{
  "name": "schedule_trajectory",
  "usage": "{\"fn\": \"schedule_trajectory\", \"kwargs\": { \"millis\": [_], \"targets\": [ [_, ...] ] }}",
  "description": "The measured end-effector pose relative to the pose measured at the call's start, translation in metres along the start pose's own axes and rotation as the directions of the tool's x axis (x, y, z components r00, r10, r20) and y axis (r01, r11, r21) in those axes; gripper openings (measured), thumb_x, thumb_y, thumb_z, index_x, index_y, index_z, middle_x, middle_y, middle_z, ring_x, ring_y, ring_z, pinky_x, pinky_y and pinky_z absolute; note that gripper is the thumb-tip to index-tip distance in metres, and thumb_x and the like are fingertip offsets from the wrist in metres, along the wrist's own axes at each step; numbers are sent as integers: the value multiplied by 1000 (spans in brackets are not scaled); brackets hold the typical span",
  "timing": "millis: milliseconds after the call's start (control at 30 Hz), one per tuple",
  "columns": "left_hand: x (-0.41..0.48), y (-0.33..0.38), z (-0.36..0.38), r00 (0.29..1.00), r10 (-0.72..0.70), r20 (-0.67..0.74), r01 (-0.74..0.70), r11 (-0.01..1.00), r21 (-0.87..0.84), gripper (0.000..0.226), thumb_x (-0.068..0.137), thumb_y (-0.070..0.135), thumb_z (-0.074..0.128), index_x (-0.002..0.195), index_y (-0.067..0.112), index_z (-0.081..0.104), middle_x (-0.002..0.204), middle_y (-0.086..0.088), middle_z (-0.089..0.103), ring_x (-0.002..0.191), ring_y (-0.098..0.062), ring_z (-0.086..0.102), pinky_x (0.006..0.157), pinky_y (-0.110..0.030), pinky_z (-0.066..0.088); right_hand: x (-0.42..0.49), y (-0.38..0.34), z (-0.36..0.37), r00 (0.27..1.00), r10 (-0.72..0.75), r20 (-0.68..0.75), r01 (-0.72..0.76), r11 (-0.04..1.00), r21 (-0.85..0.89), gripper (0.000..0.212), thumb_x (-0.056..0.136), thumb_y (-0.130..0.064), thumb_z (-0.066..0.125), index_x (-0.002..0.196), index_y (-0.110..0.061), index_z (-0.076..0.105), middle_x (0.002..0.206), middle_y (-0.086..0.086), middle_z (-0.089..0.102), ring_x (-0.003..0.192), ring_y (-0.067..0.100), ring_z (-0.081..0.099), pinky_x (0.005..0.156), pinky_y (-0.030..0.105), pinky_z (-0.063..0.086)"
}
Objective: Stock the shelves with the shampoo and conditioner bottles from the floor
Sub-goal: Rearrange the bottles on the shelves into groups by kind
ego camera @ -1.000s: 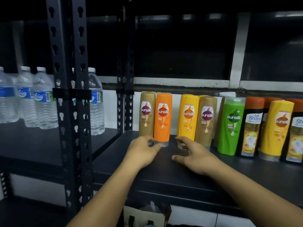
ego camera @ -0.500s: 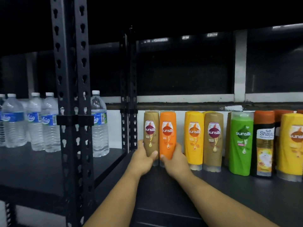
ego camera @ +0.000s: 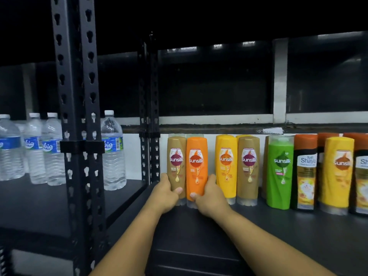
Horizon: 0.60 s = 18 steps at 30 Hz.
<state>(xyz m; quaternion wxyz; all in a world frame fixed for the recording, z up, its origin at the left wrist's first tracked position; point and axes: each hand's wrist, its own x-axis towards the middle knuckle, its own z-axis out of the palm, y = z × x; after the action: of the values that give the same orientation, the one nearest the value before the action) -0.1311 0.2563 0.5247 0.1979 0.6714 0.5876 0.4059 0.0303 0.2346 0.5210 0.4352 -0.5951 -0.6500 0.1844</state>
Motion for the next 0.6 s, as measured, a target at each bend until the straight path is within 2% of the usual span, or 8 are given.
{"fn": "schedule_trajectory", "kwargs": {
  "millis": [100, 267, 333, 400, 500, 600],
  "targets": [
    [-9, 6, 1, 998, 13, 54, -13, 1000, -10, 39, 100, 28, 62, 126, 29, 33, 133, 2, 56, 119, -17, 54, 99, -36, 46, -7, 3, -15, 999, -18, 49, 20, 999, -41, 60, 91, -27, 74, 132, -17, 32, 140, 6, 52, 126, 26, 54, 94, 33, 44],
    [-28, 17, 4, 991, 53, 122, -51, 998, -23, 47, 102, 31, 61, 140, 28, 34, 138, 6, 53, 125, -15, 52, 104, -35, 44, -19, 13, -45, 992, -22, 122, 33, 995, -92, 76, 91, -31, 74, 145, -21, 22, 147, 3, 45, 133, 25, 47, 107, 39, 41],
    [-34, 23, 8, 989, 57, 137, -56, 998, -12, 43, 101, 32, 61, 137, 29, 36, 137, 8, 54, 124, -14, 53, 105, -35, 44, -25, 18, -55, 991, -13, 134, 26, 995, -99, 80, 91, -33, 73, 149, -23, 19, 148, 1, 44, 135, 26, 46, 109, 41, 40],
    [-39, 30, 15, 986, 71, 153, -72, 997, 3, 39, 101, 32, 62, 132, 29, 39, 136, 8, 55, 122, -13, 53, 102, -32, 43, -32, 23, -65, 994, 7, 111, 7, 993, -117, 80, 91, -34, 73, 149, -24, 18, 146, 1, 45, 132, 26, 48, 107, 40, 42],
    [-44, 44, 30, 983, 94, 160, -98, 995, 14, 39, 100, 31, 64, 131, 26, 40, 133, 9, 55, 119, -12, 52, 98, -28, 40, -42, 36, -81, 998, 13, 68, -4, 990, -140, 68, 91, -33, 73, 140, -23, 27, 142, 2, 50, 125, 25, 53, 100, 37, 45],
    [-44, 59, 47, 976, 115, 184, -120, 993, 18, 38, 100, 30, 64, 129, 24, 40, 130, 10, 57, 116, -11, 52, 95, -27, 39, -48, 50, -98, 999, 20, 38, -14, 989, -144, 70, 90, -33, 74, 141, -24, 28, 140, 3, 54, 123, 25, 56, 97, 34, 44]
  ]
}}
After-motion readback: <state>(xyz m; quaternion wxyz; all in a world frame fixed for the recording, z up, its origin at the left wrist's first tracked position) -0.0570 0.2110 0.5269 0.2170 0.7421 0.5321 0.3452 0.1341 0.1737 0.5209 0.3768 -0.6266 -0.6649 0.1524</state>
